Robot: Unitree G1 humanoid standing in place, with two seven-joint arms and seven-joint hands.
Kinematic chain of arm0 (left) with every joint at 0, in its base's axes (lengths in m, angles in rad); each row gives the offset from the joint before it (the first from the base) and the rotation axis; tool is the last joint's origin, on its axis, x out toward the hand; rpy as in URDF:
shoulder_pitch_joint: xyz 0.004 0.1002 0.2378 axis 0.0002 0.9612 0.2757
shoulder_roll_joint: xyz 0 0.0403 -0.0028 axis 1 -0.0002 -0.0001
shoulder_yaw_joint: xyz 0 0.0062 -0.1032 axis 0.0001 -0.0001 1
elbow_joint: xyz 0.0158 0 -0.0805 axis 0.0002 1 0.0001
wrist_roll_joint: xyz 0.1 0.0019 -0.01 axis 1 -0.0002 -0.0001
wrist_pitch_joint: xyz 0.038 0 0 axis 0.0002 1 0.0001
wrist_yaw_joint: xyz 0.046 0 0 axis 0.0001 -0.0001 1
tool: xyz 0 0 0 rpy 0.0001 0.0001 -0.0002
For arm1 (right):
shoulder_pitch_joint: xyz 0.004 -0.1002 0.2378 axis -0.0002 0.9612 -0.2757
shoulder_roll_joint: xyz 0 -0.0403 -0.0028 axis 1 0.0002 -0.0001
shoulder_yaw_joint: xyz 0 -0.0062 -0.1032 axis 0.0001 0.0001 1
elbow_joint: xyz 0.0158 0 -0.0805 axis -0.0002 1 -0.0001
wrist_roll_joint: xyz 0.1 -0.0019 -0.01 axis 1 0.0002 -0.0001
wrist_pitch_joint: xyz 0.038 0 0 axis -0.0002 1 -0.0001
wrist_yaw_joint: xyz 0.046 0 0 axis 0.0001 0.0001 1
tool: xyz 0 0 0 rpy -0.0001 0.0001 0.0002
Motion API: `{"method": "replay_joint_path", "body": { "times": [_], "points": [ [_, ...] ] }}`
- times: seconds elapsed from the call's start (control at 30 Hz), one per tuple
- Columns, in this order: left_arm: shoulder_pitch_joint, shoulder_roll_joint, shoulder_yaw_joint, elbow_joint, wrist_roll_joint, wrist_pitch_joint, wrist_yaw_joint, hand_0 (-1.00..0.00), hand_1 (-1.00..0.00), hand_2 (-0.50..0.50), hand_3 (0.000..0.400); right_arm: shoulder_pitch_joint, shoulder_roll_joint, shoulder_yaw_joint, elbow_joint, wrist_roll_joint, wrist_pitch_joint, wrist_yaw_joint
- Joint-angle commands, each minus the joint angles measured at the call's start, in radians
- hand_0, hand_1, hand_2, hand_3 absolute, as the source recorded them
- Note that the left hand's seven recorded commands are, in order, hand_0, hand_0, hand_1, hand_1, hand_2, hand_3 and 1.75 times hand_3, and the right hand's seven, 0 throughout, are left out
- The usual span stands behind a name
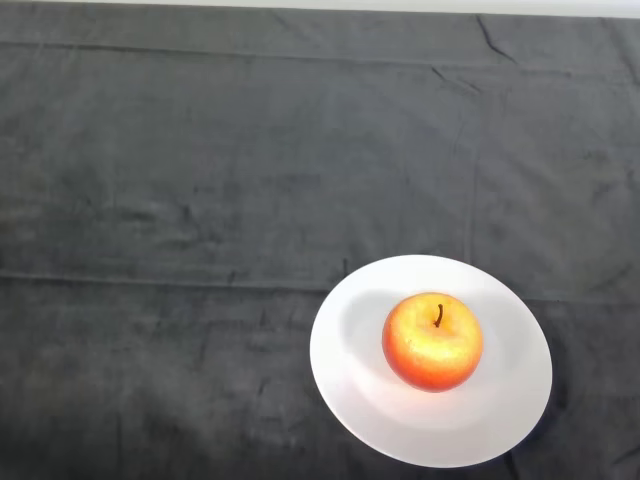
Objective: Move the apple to the plate
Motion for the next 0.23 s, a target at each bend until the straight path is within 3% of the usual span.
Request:
{"method": "replay_joint_path", "body": {
  "times": [0.03, 0.23],
  "points": [
    [0.024, 0.039, 0.017, -0.018, 0.02, 0.012, 0.001, 0.0, 0.0, 0.0, 0.0, 0.026, -0.004, -0.0087, 0.026, 0.0056, -0.009, 0.0021],
    [0.022, 0.036, 0.018, -0.019, 0.025, 0.011, 0.003, 0.0, 0.0, 0.0, 0.0, 0.026, -0.004, -0.0086, 0.026, 0.0057, -0.009, 0.0021]
  ]
}}
